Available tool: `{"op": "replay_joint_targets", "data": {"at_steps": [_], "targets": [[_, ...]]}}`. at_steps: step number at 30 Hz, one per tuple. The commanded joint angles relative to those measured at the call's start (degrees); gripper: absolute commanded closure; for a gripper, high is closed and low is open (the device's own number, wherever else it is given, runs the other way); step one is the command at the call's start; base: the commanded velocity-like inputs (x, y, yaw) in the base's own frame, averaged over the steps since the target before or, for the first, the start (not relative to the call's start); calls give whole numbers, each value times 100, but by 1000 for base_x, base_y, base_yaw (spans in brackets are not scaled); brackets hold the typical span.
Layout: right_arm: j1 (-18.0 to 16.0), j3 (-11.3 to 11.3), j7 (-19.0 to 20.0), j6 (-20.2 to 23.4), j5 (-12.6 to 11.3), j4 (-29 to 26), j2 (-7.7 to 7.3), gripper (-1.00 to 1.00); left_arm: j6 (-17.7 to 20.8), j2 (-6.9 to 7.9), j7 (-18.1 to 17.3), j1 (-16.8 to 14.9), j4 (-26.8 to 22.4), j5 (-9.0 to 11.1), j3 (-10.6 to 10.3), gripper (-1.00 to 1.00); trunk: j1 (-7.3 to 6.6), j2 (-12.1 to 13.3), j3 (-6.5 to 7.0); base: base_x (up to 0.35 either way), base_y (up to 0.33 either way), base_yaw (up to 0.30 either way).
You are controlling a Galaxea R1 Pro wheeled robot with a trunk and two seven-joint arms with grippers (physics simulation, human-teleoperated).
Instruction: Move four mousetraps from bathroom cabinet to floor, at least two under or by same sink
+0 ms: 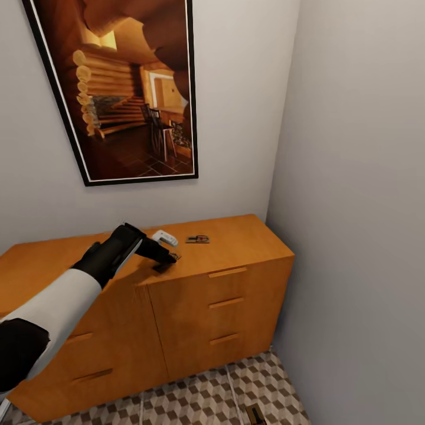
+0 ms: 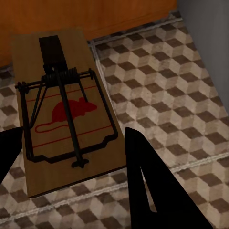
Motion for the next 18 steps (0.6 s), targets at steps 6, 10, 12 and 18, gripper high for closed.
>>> {"op": "replay_joint_targets", "data": {"at_steps": [6,10,12,18], "targets": [[-4,-10,22,-21,-28,5,2,100,18,-6,-20,10,-6,-15,-593,-100,0,-3,-7,0,0,0],[-4,-10,22,-21,-28,5,2,100,17,-7,-20,12,-5,-15,-683,-100,0,-3,-7,0,0,0],[-4,-10,22,-21,-28,5,2,100,16,-8,-20,12,-5,-15,-708,-100,0,-3,-7,0,0,0],[-4,-10,22,-21,-28,5,2,100,16,-2,-20,13,1,-15,-724,-100,0,-3,-7,0,0,0]]}}
